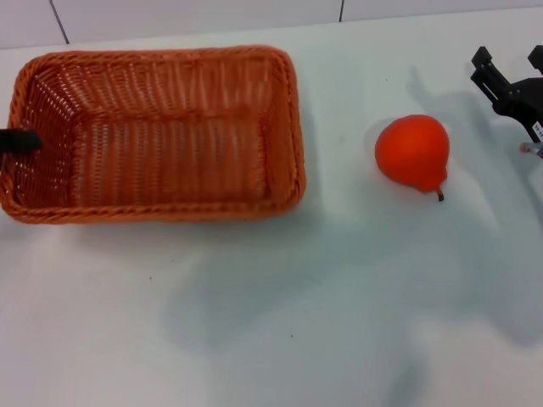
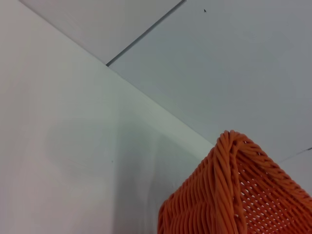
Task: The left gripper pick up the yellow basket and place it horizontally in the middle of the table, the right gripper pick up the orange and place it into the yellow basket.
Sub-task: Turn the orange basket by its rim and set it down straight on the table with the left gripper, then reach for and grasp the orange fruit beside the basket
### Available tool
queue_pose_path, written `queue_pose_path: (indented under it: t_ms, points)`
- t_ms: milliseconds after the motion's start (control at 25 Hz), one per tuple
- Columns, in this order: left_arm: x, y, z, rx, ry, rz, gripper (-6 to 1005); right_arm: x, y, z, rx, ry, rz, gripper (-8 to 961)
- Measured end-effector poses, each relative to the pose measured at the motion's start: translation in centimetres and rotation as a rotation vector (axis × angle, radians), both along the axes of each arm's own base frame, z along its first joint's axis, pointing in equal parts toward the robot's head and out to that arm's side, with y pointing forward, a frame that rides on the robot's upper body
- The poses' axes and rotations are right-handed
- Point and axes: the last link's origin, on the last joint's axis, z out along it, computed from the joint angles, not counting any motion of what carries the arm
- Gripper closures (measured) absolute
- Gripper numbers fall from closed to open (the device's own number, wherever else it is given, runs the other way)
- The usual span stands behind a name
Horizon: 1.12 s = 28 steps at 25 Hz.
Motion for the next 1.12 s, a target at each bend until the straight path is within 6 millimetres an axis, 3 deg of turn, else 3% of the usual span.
queue_pose_path:
  t_ms: [240,680,800,1000,1120]
  points:
    - [-0.1,-0.1,-0.1,-0.003,0.004,-0.001,827,-0.1,0.0,0.0,-0.002,-0.001,0.003,6]
    - [-0.4,0.1,0.5,0.039,0.056,-0.006,482,-0.2,0.0,-0.2,-0.006,-0.001,0.006,5]
    - [-0.5,0.1,1.2,0.08,0.096,-0.002,257,-0.2,0.0,-0.2,-0.007,-0.001,0.006,5]
    - [-0.5,0.2,1.9,0.124,0.108,-0.026,108,-0.2,0.1,-0.2,-0.008,-0.002,0.009,6]
    - [-0.4,0.2,2.7,0.19,0.096,-0.057,111,-0.7,0.2,-0.5,-0.025,-0.009,0.03,6]
